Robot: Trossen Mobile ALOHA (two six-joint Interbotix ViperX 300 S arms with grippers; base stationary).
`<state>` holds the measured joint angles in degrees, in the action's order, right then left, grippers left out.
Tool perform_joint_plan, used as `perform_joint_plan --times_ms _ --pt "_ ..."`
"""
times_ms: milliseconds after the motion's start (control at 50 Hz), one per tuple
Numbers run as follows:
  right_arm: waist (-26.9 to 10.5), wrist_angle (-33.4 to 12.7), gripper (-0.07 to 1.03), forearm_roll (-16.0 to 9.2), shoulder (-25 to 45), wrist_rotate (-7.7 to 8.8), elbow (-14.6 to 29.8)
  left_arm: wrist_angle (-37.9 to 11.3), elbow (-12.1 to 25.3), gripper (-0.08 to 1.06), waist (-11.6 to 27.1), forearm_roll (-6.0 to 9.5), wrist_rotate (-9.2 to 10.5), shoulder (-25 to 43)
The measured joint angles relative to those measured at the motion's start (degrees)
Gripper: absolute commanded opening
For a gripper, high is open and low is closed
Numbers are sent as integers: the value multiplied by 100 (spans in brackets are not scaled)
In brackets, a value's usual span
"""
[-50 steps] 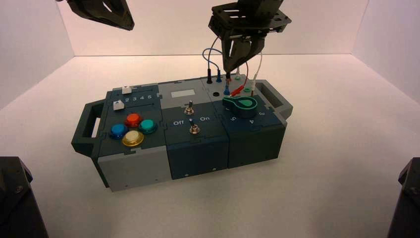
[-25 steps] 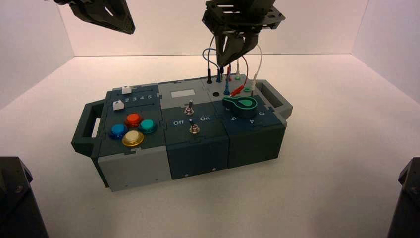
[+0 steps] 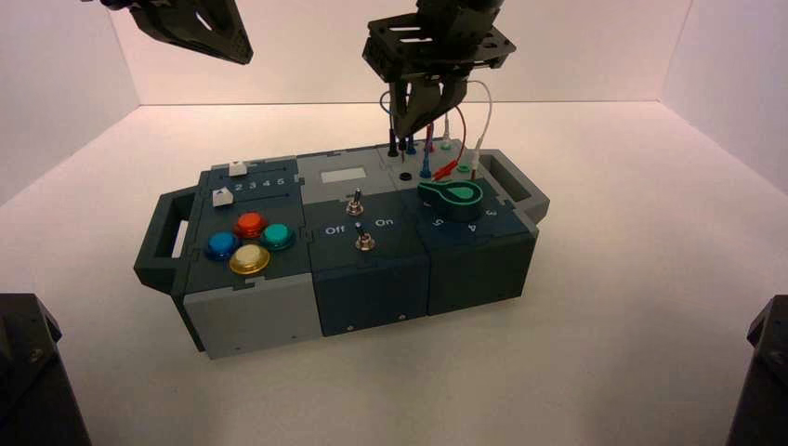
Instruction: Insert the black wire.
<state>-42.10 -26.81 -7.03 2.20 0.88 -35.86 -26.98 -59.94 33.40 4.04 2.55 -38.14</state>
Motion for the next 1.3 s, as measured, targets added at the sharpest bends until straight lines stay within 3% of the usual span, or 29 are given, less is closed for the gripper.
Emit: perform_joint_plan --times_ms 1300 --pt "-9 97 -2 0 264 9 35 0 0 -3 -9 -26 -9 0"
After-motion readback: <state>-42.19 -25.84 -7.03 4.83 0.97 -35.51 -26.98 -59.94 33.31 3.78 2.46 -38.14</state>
